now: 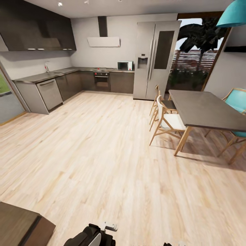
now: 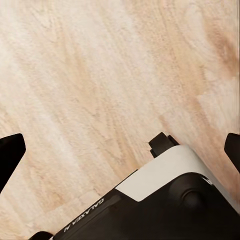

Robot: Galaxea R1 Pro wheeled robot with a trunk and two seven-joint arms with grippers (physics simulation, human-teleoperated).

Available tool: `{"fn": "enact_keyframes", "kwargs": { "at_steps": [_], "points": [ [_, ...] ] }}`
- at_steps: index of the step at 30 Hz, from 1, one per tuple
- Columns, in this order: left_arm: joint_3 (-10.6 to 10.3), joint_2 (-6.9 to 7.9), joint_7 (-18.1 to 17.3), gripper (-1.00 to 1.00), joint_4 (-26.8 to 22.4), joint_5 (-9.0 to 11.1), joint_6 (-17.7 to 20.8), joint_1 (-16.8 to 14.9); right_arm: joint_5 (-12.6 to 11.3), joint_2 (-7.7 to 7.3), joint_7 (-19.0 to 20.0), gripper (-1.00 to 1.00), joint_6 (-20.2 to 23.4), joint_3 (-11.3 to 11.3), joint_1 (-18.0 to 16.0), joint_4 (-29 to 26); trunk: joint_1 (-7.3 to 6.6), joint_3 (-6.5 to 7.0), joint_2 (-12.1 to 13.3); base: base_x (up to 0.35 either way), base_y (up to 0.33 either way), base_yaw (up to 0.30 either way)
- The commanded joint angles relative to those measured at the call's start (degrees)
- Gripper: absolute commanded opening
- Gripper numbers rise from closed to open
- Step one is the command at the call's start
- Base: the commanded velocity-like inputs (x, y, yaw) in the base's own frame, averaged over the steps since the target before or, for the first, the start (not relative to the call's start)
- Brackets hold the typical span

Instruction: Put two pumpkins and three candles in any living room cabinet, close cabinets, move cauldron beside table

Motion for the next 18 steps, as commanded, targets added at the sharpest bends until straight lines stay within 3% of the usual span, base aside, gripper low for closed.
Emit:
{"fn": "enact_keyframes", "kwargs": {
  "at_steps": [1,14,18],
  "points": [
    [-0.29,0.00,0.52,1.00,-0.11,0.48,0.14,-0.04,-0.19,-0.04,-0.47,1.00,0.25,0.33,-0.02,-0.12,-0.22,0.12,0.37,0.000,0.000,-0.281],
    [-0.38,-0.24,0.46,1.00,-0.10,-0.29,0.14,-0.04,-0.19,-0.02,-0.47,1.00,0.10,0.33,-0.03,-0.11,-3.07,2.46,5.58,0.000,0.000,-0.281],
    [-0.38,-0.22,0.44,1.00,-0.10,-0.64,0.16,-0.04,-0.19,-0.01,-0.53,1.00,0.05,0.33,-0.06,-0.11,-3.07,2.46,5.58,0.000,0.000,-0.281]
  ]
}}
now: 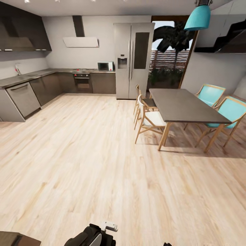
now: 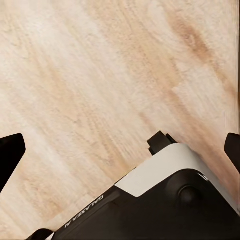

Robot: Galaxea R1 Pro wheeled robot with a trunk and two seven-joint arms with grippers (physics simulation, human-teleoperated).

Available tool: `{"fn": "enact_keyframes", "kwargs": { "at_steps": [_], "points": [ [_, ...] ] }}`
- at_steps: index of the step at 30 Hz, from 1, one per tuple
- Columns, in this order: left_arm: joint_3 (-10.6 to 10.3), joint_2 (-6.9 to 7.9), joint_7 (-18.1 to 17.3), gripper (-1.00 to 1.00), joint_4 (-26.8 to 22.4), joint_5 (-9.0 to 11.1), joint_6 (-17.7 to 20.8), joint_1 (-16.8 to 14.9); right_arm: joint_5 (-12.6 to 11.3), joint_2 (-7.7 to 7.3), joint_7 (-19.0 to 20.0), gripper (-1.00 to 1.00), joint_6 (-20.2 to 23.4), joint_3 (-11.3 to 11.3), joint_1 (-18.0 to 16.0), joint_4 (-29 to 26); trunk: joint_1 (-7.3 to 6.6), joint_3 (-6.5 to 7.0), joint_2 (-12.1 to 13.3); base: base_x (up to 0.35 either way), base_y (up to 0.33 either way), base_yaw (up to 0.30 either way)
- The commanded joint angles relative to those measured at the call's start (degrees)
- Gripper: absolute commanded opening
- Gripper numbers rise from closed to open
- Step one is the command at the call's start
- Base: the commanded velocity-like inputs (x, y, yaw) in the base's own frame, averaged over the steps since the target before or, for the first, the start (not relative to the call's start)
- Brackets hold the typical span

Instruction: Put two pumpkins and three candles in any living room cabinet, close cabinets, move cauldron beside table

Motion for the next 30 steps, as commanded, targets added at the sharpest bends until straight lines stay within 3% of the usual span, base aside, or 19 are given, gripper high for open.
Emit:
{"fn": "enact_keyframes", "kwargs": {
  "at_steps": [1,30],
  "points": [
    [-0.29,0.04,0.51,1.00,-0.11,0.54,0.14,-0.05,-0.18,-0.03,-0.48,1.00,0.27,0.33,-0.01,-0.13,0.01,-0.07,-0.05,0.000,0.000,-0.281],
    [-0.38,0.02,0.42,1.00,-0.11,0.11,0.30,-0.05,-0.18,0.05,-0.56,1.00,0.26,0.33,-0.01,-0.13,0.01,-0.07,-0.05,0.000,0.000,-0.281]
  ]
}}
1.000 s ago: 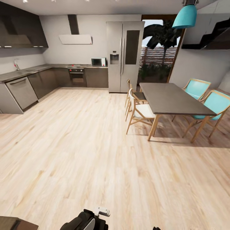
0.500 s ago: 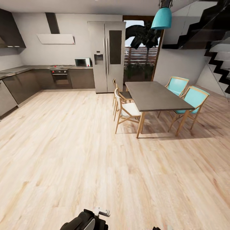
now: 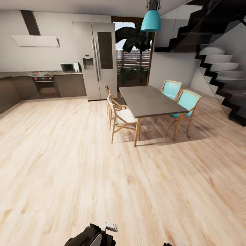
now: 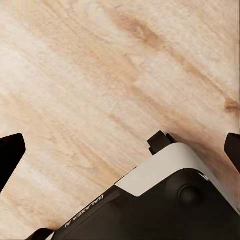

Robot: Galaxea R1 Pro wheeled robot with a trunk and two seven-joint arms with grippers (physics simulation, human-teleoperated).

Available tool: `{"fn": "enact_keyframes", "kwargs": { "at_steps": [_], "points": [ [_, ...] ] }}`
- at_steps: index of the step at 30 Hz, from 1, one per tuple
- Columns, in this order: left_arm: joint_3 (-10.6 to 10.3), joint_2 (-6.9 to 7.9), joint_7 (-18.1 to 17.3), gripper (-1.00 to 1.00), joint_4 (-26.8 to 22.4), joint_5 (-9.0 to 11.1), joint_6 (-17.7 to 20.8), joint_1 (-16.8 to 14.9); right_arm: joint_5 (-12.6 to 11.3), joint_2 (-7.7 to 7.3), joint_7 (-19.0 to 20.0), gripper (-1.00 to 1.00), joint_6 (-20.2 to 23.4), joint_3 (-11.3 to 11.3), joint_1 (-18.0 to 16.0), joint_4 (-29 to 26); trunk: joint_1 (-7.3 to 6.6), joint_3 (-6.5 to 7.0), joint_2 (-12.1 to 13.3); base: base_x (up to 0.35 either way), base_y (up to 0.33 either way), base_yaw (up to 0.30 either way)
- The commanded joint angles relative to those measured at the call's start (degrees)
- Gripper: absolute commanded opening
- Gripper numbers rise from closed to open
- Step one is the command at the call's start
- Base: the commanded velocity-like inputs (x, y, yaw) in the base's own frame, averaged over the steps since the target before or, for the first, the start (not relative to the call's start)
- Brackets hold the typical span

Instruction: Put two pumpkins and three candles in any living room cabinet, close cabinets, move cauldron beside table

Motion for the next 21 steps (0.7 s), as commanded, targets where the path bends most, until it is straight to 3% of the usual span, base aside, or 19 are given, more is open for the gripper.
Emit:
{"fn": "enact_keyframes", "kwargs": {
  "at_steps": [1,21],
  "points": [
    [-0.29,0.04,0.52,1.00,-0.11,0.61,0.15,-0.05,-0.18,-0.03,-0.48,1.00,0.28,0.33,-0.03,-0.13,0.01,-0.07,-0.06,0.000,0.000,-0.280],
    [-0.38,0.04,0.52,1.00,-0.11,0.61,0.15,-0.05,-0.18,-0.03,-0.57,1.00,0.36,0.33,-0.01,-0.13,0.01,-0.07,-0.06,0.000,0.000,-0.281]
  ]
}}
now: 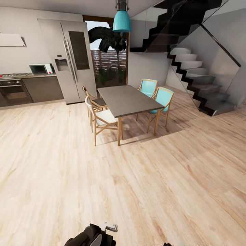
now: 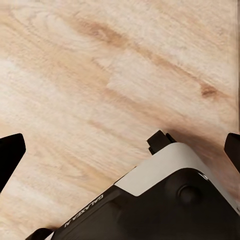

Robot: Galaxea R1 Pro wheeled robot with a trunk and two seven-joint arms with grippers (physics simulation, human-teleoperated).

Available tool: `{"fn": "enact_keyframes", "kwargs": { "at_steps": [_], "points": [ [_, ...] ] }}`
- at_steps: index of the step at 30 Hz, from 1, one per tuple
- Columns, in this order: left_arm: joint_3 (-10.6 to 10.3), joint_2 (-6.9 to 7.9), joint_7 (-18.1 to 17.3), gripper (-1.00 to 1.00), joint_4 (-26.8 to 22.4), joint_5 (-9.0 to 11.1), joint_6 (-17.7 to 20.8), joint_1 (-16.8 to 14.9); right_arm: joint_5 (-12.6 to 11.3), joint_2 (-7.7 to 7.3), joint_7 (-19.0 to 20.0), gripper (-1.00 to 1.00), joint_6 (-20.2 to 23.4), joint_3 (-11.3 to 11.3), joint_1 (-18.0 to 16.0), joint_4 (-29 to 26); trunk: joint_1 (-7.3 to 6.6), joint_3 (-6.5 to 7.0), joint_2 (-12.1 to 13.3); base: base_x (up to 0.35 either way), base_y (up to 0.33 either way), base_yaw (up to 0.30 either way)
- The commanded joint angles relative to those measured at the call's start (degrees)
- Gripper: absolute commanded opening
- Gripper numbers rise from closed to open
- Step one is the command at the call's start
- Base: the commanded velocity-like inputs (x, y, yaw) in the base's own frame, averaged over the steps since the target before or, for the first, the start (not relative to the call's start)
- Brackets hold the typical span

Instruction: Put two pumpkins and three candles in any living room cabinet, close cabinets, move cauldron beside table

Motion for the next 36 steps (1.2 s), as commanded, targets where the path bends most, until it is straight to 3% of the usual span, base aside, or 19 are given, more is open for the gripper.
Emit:
{"fn": "enact_keyframes", "kwargs": {
  "at_steps": [1,22,28,36],
  "points": [
    [-0.29,0.05,0.52,1.00,-0.11,0.61,0.15,-0.05,-0.18,-0.04,-0.47,1.00,0.28,0.33,-0.02,-0.13,0.01,-0.07,-0.06,0.000,0.000,-0.280],
    [-0.28,0.15,0.45,1.00,-0.29,0.52,0.06,-0.05,-0.18,-0.04,-0.48,1.00,0.07,-0.17,-0.03,-0.13,0.01,-0.07,-0.06,0.000,0.000,-0.281],
    [-0.24,0.07,0.51,1.00,-0.26,-1.08,0.06,-0.05,-0.18,-0.12,-0.46,1.00,-0.03,-0.37,-0.02,-0.13,0.01,-0.07,-0.06,0.000,0.000,-0.280],
    [-0.27,0.09,0.50,1.00,-0.23,-1.32,0.07,-0.05,-0.18,-0.09,-0.40,1.00,-0.15,-0.38,0.01,-0.13,0.01,-0.07,-0.06,0.000,0.000,-0.280]
  ]
}}
